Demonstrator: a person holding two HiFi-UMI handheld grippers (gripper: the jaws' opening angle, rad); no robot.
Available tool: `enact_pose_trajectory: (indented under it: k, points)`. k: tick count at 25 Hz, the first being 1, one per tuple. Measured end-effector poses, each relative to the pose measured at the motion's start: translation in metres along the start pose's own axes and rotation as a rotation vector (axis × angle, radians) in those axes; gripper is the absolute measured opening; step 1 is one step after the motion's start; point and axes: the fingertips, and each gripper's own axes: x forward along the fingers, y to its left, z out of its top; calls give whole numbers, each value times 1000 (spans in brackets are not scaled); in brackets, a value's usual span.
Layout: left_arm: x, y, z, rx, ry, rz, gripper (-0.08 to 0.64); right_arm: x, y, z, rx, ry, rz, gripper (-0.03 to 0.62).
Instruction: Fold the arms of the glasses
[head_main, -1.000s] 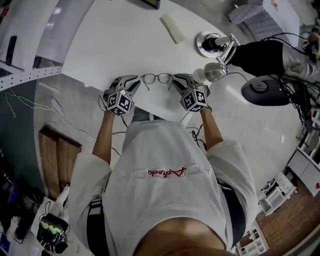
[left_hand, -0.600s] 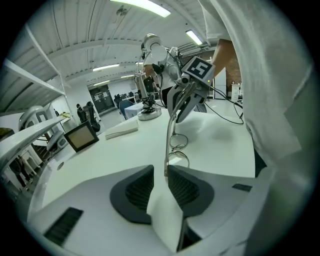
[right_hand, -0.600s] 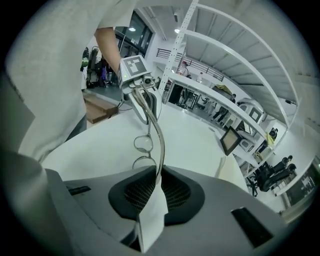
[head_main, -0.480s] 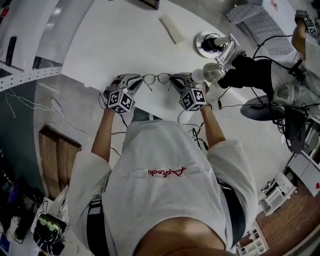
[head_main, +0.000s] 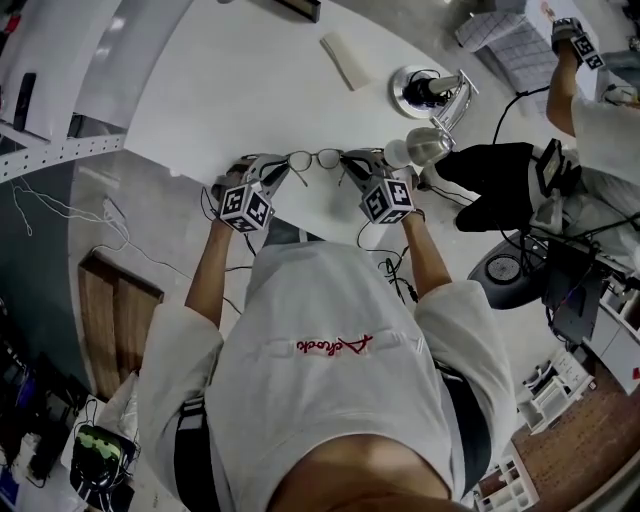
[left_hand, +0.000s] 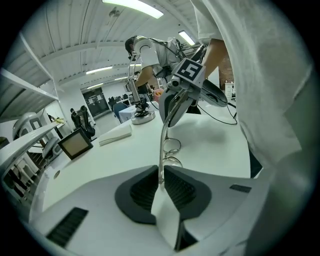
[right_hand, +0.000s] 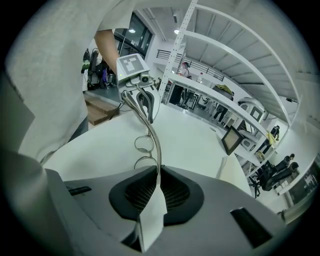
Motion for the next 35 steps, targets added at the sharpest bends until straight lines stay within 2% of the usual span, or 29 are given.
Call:
enact_pose_trajectory:
  k: [1, 10, 15, 22, 26, 35]
  points:
    - [1, 1, 2, 3, -4, -2, 57, 0, 0, 0, -1, 1, 0, 41]
    - [12, 5, 5, 22, 10, -28, 57, -2, 0, 1, 4, 5, 9, 41]
    - [26, 6, 9, 60, 42, -58, 58, -2, 0, -1, 14, 0, 10, 41]
    - [44, 1, 8, 121, 88, -132, 46, -2, -3, 0, 19, 1, 12, 42]
    - [52, -1, 7, 158, 116, -175, 46, -2, -5, -2, 54, -6, 18, 43]
    - [62, 4, 7, 163, 150, -214, 49, -2, -12, 0, 86, -5, 20, 43]
